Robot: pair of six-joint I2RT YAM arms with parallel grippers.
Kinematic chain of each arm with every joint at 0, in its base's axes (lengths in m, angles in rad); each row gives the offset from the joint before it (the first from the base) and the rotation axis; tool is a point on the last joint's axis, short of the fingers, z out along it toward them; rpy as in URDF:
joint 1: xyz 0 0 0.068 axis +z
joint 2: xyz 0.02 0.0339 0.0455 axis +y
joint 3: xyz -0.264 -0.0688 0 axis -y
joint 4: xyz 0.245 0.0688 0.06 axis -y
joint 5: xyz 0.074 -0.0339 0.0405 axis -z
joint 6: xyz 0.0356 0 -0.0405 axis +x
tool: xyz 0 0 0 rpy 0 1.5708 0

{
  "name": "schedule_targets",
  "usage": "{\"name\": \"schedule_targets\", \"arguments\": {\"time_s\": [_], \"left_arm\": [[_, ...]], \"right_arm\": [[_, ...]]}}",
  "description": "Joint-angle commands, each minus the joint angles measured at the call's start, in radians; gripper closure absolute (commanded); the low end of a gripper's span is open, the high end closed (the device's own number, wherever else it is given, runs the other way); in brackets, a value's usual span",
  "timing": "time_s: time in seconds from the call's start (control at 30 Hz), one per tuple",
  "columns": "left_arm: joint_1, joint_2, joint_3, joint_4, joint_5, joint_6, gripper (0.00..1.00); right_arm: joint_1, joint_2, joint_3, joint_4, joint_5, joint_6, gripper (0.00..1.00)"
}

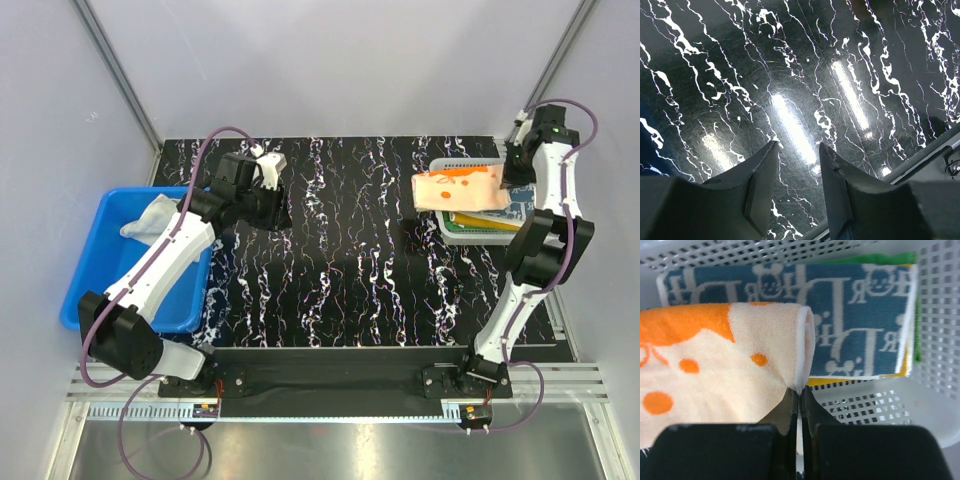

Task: Fold and stack the towels
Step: Neatly place the folded towel into the bin

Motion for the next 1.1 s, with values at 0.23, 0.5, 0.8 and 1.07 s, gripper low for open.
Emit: {"name": "schedule_targets", "arguments": {"time_s": [0.23, 0.5, 0.8, 1.07], "left_arm": [[0.0, -0.005, 0.029, 0.04, 0.037, 0.004, 0.56], [0.0, 0.004, 0.042, 0.033, 0.025, 0.002, 0.56], [0.0, 0.009, 0.039, 0.036, 0.028, 0.001, 0.56], [0.0, -0.002, 0.035, 0.037, 0.016, -0.001, 0.56]], "right_arm": [[-0.07, 0.101, 0.161, -0.013, 0.004, -0.021, 1.0], [-0.11, 0.145, 0.208, -0.027, 0.011, -0.018, 1.0], [-0.113, 0.099, 0.184, -0.003, -0.056, 0.004, 1.0], [-0.127, 0.128, 0.199, -0.007, 0.002, 0.003, 1.0]]}}
